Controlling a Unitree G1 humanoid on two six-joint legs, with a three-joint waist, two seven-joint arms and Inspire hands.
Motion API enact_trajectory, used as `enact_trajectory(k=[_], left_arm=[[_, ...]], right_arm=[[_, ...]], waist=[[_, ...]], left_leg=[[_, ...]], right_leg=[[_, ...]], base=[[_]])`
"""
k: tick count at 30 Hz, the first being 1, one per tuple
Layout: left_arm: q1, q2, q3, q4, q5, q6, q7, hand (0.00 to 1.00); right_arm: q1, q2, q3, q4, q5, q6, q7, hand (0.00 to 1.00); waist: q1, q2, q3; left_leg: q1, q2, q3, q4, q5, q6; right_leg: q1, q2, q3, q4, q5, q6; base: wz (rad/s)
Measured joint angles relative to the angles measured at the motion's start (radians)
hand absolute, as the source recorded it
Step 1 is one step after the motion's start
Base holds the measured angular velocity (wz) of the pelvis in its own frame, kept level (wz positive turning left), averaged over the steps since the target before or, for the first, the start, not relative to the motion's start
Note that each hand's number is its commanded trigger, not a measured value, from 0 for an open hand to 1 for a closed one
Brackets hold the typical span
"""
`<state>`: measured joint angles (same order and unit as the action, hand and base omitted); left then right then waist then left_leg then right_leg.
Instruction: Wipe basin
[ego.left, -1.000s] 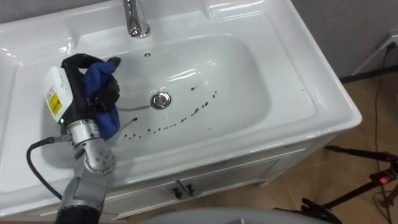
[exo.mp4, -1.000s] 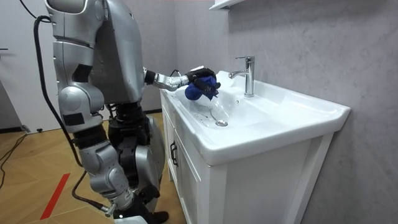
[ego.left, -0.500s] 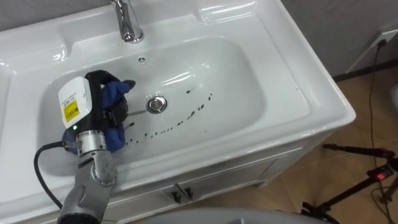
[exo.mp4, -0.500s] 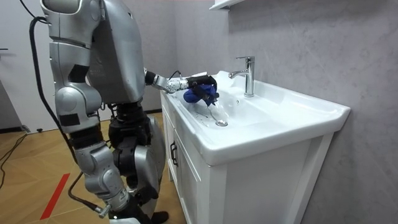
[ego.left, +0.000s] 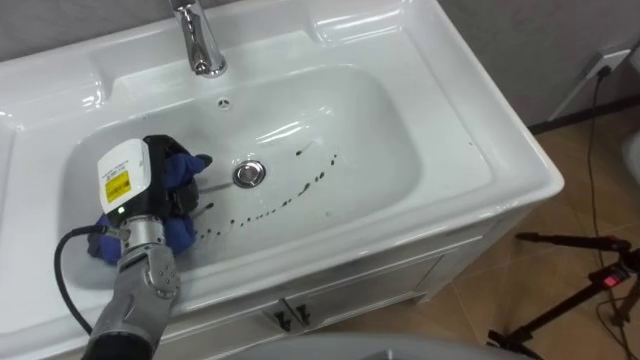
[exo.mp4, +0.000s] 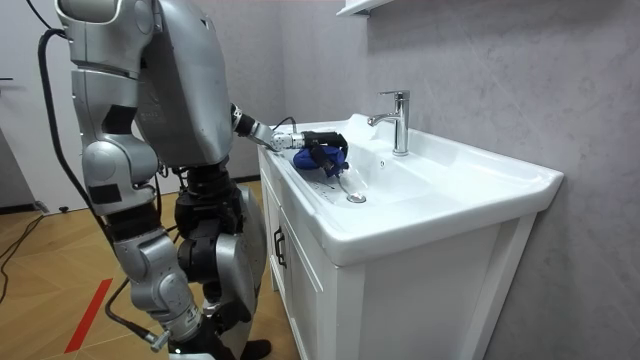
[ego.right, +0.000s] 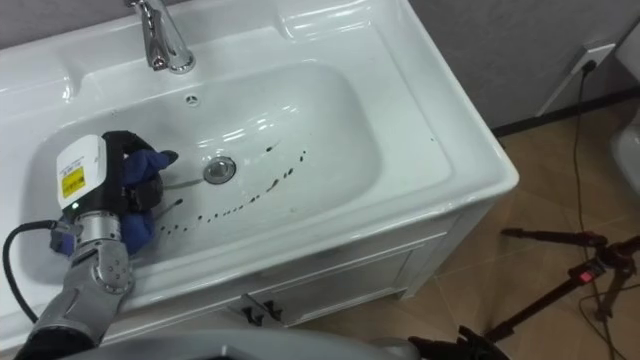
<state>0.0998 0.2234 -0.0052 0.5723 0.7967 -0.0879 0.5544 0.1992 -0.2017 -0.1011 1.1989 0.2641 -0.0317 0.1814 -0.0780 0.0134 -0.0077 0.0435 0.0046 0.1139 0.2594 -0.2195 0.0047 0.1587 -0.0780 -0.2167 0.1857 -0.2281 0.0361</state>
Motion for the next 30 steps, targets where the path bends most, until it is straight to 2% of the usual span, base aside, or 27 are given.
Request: enact_trajectory(k=[4,18,21,26,30], left_arm=[[0.006,0.000,0.002,0.027,0.000,0.005,-0.014,1.00],[0.005,0.004,0.007,0.048,-0.019,0.036,-0.027,1.00],[-0.003,0.006,0.026,0.065,-0.096,0.037,-0.028,1.00],[-0.025,0.017,0.068,0.140,-0.295,0.033,-0.042,1.00],[-0.024,0.018,0.097,0.145,-0.386,0.015,-0.057,1.00]], right_arm=[[-0.001,-0.006,-0.001,0.000,0.003,0.003,0.001,0.00],[-0.002,-0.012,0.001,-0.002,-0.003,0.030,0.002,0.00],[-0.010,-0.012,0.002,-0.001,0.007,0.039,-0.001,0.00],[-0.021,-0.012,0.004,0.003,-0.008,0.056,-0.020,0.00],[-0.017,-0.012,0.003,0.003,-0.008,0.078,-0.023,0.00]], waist=[[-0.002,0.008,-0.0002],[-0.002,0.003,-0.0029],[-0.001,0.000,-0.0046],[-0.001,-0.007,-0.0045],[0.000,-0.017,-0.0050]], left_leg=[[0.002,0.001,0.009,-0.002,0.000,0.000],[0.023,0.002,0.023,-0.015,0.001,0.000],[0.027,0.002,0.025,-0.023,0.002,-0.001],[0.039,0.001,0.038,-0.026,0.002,-0.001],[0.038,0.000,0.040,-0.026,0.002,-0.001]], right_leg=[[0.000,0.001,0.011,0.001,0.000,0.000],[0.001,0.001,0.022,-0.004,-0.001,0.000],[0.002,0.001,0.023,-0.007,-0.001,0.000],[0.012,-0.002,0.021,-0.007,-0.005,0.001],[0.014,-0.003,0.019,-0.015,-0.005,0.001]], base=[[-0.06],[-0.02],[-0.01],[-0.07],[0.00]])
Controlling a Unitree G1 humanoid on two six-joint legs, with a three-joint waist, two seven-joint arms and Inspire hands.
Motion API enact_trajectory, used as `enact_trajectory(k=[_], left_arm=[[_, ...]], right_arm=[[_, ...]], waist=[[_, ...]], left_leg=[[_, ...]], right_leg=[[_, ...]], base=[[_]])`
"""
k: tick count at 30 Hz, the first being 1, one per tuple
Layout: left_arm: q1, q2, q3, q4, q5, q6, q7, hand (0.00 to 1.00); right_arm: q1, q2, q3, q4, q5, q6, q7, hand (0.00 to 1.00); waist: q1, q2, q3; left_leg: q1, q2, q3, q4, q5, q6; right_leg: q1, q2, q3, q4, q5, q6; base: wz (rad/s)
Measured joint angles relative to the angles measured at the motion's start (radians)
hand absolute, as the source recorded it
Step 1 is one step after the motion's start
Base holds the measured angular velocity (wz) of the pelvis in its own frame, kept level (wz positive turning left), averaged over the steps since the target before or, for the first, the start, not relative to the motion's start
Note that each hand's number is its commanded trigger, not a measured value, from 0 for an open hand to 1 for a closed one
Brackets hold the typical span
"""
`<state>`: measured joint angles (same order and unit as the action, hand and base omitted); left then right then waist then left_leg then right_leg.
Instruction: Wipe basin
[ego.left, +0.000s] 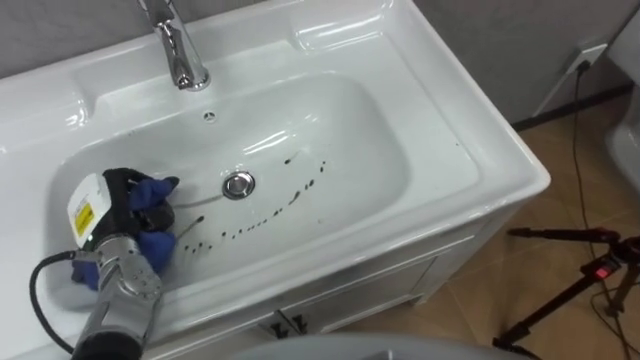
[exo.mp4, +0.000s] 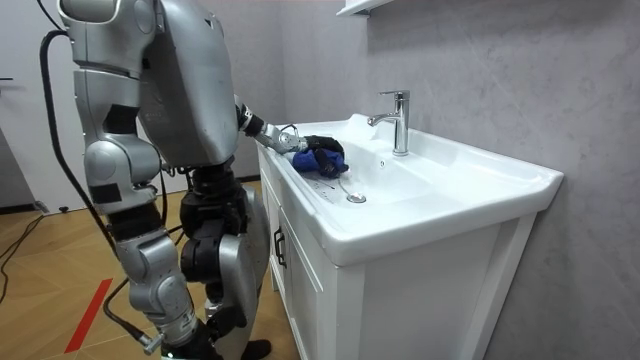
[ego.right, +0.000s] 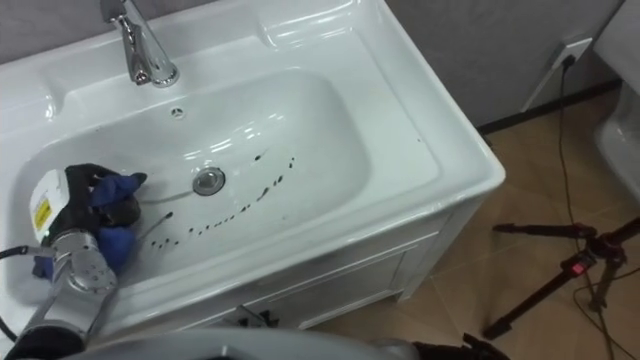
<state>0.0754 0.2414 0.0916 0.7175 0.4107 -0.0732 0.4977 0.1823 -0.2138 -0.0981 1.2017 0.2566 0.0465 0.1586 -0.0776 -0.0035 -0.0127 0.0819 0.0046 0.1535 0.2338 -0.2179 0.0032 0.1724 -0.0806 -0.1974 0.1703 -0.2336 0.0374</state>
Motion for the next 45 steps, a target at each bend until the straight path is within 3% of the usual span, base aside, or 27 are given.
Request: enact_trajectory(k=[14,21,23,36,45], left_arm=[[-0.017,0.002,0.015,0.016,-0.068,-0.017,-0.057,1.00],[-0.102,-0.004,0.001,0.101,-0.069,-0.040,-0.078,1.00],[-0.127,-0.020,0.001,0.130,-0.074,-0.046,-0.076,1.00],[-0.180,-0.037,-0.063,0.164,-0.095,-0.059,-0.080,1.00],[-0.222,-0.080,-0.185,0.168,-0.166,-0.046,-0.109,1.00]], right_arm=[[0.008,0.004,0.001,0.001,-0.028,0.002,-0.003,0.00],[-0.002,0.021,0.072,-0.001,-0.022,0.009,-0.003,0.00],[-0.008,0.024,0.079,-0.001,-0.022,0.008,-0.003,0.00],[-0.024,0.022,0.145,-0.002,0.042,-0.005,-0.034,0.00],[-0.023,0.017,0.153,-0.046,0.055,-0.015,-0.063,0.00]], waist=[[0.000,-0.019,-0.0015],[0.003,-0.054,-0.0003],[0.004,-0.060,-0.0003],[0.000,-0.050,0.0044],[-0.029,-0.013,0.0092]], left_leg=[[-0.004,0.003,0.019,-0.002,0.000,0.000],[-0.002,0.003,0.037,-0.013,0.000,0.000],[-0.002,0.003,0.038,-0.014,0.000,0.000],[-0.054,0.019,0.058,0.005,-0.001,-0.001],[-0.075,0.034,0.089,0.007,-0.001,0.000]], right_leg=[[-0.013,-0.001,-0.002,0.005,-0.002,-0.001],[-0.016,-0.002,0.004,0.004,-0.001,0.001],[-0.017,-0.002,0.004,0.003,-0.001,0.001],[-0.072,0.008,0.017,0.017,0.011,-0.006],[-0.102,0.017,0.033,0.020,0.031,-0.010]], base=[[-0.02],[-0.01],[0.00],[-0.02],[-0.09]])
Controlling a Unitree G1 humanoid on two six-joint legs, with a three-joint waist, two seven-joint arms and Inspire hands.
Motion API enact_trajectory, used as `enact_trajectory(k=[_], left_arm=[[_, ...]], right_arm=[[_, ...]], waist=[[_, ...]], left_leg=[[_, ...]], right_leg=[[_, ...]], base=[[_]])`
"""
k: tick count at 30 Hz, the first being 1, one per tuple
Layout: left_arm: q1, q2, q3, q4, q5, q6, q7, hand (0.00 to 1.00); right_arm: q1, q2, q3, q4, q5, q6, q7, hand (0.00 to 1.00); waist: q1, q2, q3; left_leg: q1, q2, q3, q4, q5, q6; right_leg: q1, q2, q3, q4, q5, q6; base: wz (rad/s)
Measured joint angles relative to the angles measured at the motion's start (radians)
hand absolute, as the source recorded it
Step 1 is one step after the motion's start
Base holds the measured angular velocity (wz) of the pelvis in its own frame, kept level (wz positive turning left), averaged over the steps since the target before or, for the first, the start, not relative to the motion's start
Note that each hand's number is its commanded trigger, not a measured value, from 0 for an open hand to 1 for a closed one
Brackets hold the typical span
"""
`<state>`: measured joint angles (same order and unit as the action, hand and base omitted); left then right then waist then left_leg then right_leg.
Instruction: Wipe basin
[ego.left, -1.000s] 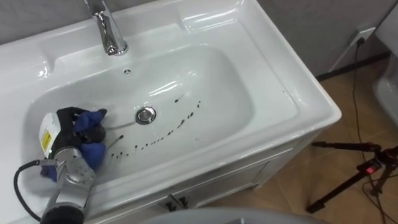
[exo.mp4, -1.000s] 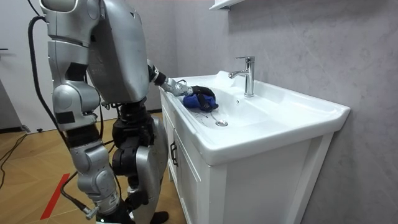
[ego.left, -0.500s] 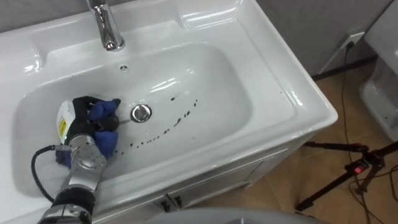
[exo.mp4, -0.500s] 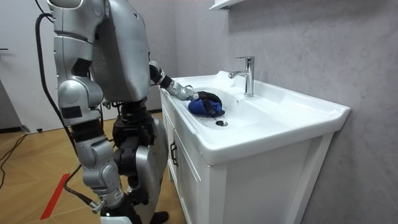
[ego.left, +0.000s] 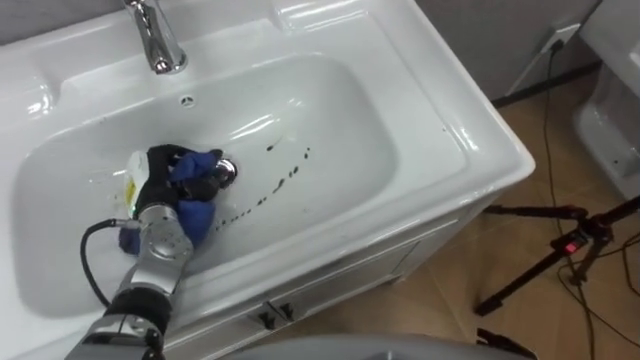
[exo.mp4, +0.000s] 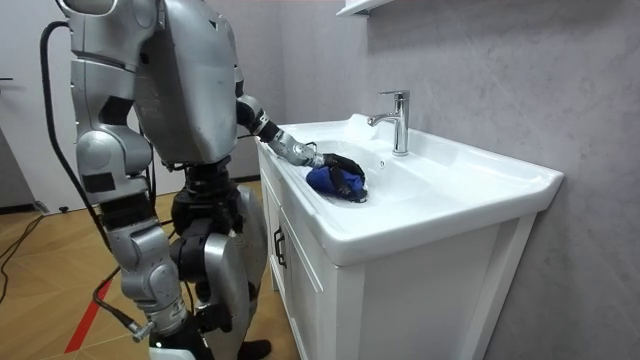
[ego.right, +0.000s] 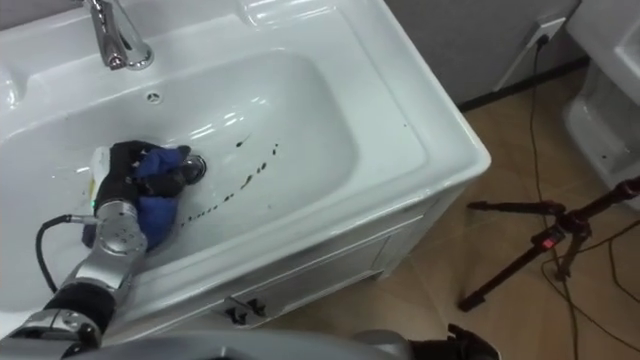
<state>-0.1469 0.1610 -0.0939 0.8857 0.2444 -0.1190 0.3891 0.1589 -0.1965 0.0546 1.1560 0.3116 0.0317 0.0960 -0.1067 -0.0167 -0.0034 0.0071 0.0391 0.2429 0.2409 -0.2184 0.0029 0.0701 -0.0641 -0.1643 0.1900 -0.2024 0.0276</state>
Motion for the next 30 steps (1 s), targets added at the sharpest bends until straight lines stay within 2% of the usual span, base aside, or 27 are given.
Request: enact_trajectory(k=[3,7,8,12,18,19,22,24,30], left_arm=[[-0.012,-0.012,-0.039,-0.002,-0.011,-0.002,-0.009,1.00],[-0.012,-0.025,-0.039,-0.010,-0.015,-0.002,-0.011,1.00],[-0.012,-0.027,-0.039,-0.021,-0.014,0.000,-0.016,1.00],[-0.013,-0.031,-0.040,-0.025,-0.013,0.000,-0.044,1.00],[-0.021,-0.037,-0.148,-0.108,0.020,0.021,-0.104,1.00],[-0.023,-0.038,-0.175,-0.136,0.022,0.025,-0.119,1.00],[-0.043,-0.053,-0.239,-0.172,0.027,0.027,-0.145,1.00],[-0.052,-0.063,-0.252,-0.182,0.028,0.027,-0.156,1.00],[-0.062,-0.064,-0.270,-0.208,0.029,0.036,-0.167,1.00]], right_arm=[[-0.001,0.000,0.000,0.000,0.011,-0.011,-0.002,0.00],[-0.003,0.003,-0.009,0.000,0.009,-0.022,0.004,0.00],[-0.008,0.002,-0.011,0.000,0.010,-0.024,0.005,0.00],[-0.020,0.003,-0.008,0.007,0.000,-0.031,0.012,0.00],[-0.052,-0.003,-0.002,0.034,0.032,-0.031,0.051,0.00],[-0.063,-0.003,0.001,0.038,0.034,-0.031,0.051,0.00],[-0.071,-0.003,0.006,0.043,0.041,-0.031,0.050,0.00],[-0.073,-0.003,0.013,0.043,0.046,-0.032,0.049,0.00],[-0.074,-0.003,0.034,0.047,0.080,-0.039,0.049,0.00]], waist=[[-0.012,0.006,0.0024],[-0.032,0.013,0.0011],[-0.033,0.015,0.0050],[-0.054,0.016,0.0061],[-0.096,0.024,0.0093],[-0.106,0.026,0.0123],[-0.110,0.024,0.0148],[-0.111,0.023,0.0157],[-0.117,0.022,0.0166]], left_leg=[[-0.004,0.002,0.000,0.004,0.000,0.000],[-0.014,0.005,0.001,0.013,0.000,0.000],[-0.018,0.006,0.004,0.016,0.000,0.000],[-0.021,0.006,0.004,0.025,0.000,0.000],[-0.065,0.009,0.005,0.052,-0.002,0.007],[-0.076,0.009,0.005,0.059,0.000,0.010],[-0.084,0.009,0.008,0.069,0.001,0.011],[-0.085,0.008,0.008,0.069,0.001,0.012],[-0.090,0.007,0.006,0.070,0.002,0.014]], right_leg=[[-0.006,0.001,-0.003,0.000,0.002,-0.001],[-0.016,0.002,-0.003,0.004,0.001,-0.001],[-0.021,0.002,-0.001,0.013,0.001,-0.001],[-0.019,0.000,-0.003,0.016,0.001,-0.001],[-0.044,-0.004,-0.014,0.034,0.000,0.001],[-0.054,-0.006,-0.017,0.039,0.000,0.001],[-0.069,-0.010,-0.017,0.058,-0.001,0.002],[-0.074,-0.011,-0.015,0.058,-0.004,0.003],[-0.079,-0.011,-0.018,0.053,-0.009,0.006]], base=[[0.00],[0.00],[0.00],[0.00],[0.09],[0.08],[0.01],[0.00],[0.06]])
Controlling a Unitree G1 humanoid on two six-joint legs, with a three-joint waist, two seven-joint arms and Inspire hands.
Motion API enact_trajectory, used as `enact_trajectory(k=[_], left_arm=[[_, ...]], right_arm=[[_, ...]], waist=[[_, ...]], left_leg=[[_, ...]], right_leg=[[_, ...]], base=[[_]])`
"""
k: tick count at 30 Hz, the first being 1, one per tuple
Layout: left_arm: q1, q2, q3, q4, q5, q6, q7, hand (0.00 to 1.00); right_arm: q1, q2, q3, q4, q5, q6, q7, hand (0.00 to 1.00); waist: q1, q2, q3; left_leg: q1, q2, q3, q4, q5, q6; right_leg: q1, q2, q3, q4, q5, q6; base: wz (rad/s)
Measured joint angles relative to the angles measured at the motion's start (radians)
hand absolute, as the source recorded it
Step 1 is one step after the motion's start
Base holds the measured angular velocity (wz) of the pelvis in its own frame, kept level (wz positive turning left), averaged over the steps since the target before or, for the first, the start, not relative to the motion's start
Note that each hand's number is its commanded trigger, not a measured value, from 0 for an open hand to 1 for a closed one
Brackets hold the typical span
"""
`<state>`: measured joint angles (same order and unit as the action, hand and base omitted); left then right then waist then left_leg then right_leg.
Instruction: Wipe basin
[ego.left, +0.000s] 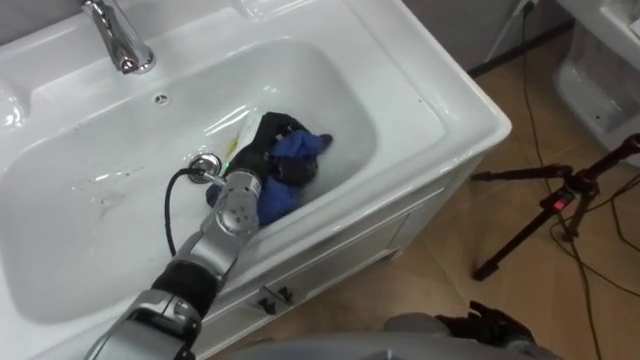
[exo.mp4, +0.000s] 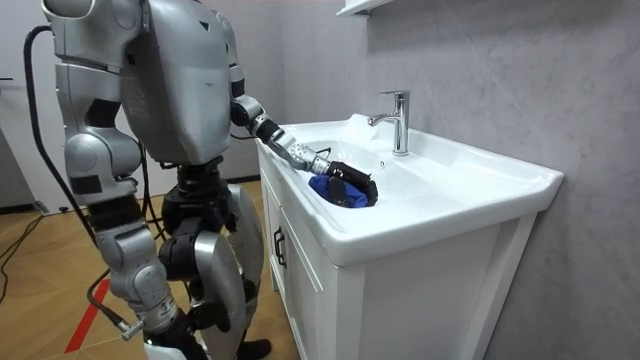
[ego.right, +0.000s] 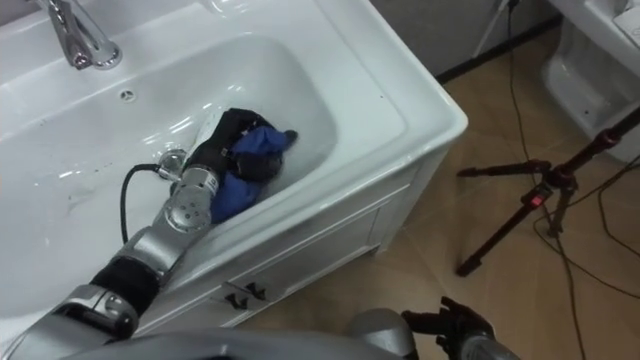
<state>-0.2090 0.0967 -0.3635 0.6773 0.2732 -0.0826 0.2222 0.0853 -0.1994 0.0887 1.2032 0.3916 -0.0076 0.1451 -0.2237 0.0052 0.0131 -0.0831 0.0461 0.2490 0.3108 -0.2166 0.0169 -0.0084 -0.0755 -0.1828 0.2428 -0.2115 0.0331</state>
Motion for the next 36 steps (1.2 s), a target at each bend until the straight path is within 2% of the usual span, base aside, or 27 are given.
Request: enact_trajectory(k=[1,2,7,11,24,27,29,33,36], left_arm=[[0.000,0.000,-0.005,-0.026,0.000,0.009,-0.003,1.00],[-0.002,0.000,-0.008,-0.053,0.000,0.010,-0.010,1.00],[-0.033,-0.003,-0.022,-0.076,0.002,0.010,-0.018,1.00],[-0.035,-0.004,-0.022,-0.076,0.002,0.010,-0.018,1.00],[-0.035,-0.004,-0.018,-0.075,0.002,0.017,-0.018,1.00],[-0.035,-0.008,-0.017,-0.056,0.000,0.009,-0.017,1.00],[-0.037,-0.009,-0.002,-0.025,0.005,-0.004,-0.017,1.00],[-0.037,-0.007,0.043,0.011,0.053,-0.006,-0.021,1.00],[-0.037,-0.006,0.080,0.047,0.106,-0.008,-0.021,1.00]], right_arm=[[-0.002,0.001,0.003,0.000,0.000,-0.004,0.000,0.00],[-0.007,0.003,0.006,0.002,0.000,-0.008,0.000,0.00],[-0.011,0.005,0.007,0.028,0.005,-0.016,0.000,0.00],[-0.014,0.005,0.007,0.039,0.011,-0.016,0.000,0.00],[-0.009,0.003,0.006,0.037,0.035,-0.012,-0.001,0.00],[-0.004,0.003,0.007,0.035,0.039,-0.012,-0.003,0.00],[-0.004,0.003,0.006,0.037,0.039,-0.012,-0.013,0.00],[-0.003,0.004,-0.003,0.042,0.035,-0.011,-0.023,0.00],[0.008,0.005,-0.003,0.040,0.035,-0.006,-0.024,0.00]], waist=[[-0.009,0.000,0.0000],[-0.022,-0.002,0.0040],[-0.030,0.005,0.0105],[-0.033,0.009,0.0103],[-0.042,0.015,0.0143],[-0.042,0.013,0.0150],[-0.035,0.012,0.0151],[-0.032,0.011,0.0148],[-0.022,0.003,0.0115]], left_leg=[[-0.011,0.000,-0.003,0.006,0.000,0.000],[-0.017,0.001,-0.002,0.012,0.001,0.001],[-0.018,0.002,0.016,0.016,0.000,0.001],[-0.019,0.011,0.023,0.016,0.000,0.002],[-0.019,0.012,0.027,0.018,-0.001,0.003],[-0.013,0.011,0.027,0.017,-0.001,0.003],[-0.002,0.011,0.037,0.014,-0.001,0.003],[0.008,0.012,0.047,0.014,-0.001,0.003],[0.008,0.013,0.052,0.015,-0.001,0.003]], right_leg=[[-0.004,0.000,-0.005,0.004,0.000,0.000],[-0.004,-0.002,-0.010,0.005,0.000,0.000],[-0.002,-0.004,-0.008,0.012,0.000,0.000],[-0.002,-0.004,-0.009,0.014,0.000,0.000],[0.002,0.001,-0.013,0.014,0.002,-0.002],[0.009,0.001,-0.014,0.011,0.002,-0.002],[0.011,0.001,-0.008,0.010,0.001,-0.001],[0.015,0.001,0.004,0.015,-0.002,-0.003],[0.005,0.001,0.014,0.017,-0.009,-0.004]], base=[[0.14],[0.15],[0.02],[0.00],[0.00],[0.00],[-0.08],[-0.08],[-0.05]])
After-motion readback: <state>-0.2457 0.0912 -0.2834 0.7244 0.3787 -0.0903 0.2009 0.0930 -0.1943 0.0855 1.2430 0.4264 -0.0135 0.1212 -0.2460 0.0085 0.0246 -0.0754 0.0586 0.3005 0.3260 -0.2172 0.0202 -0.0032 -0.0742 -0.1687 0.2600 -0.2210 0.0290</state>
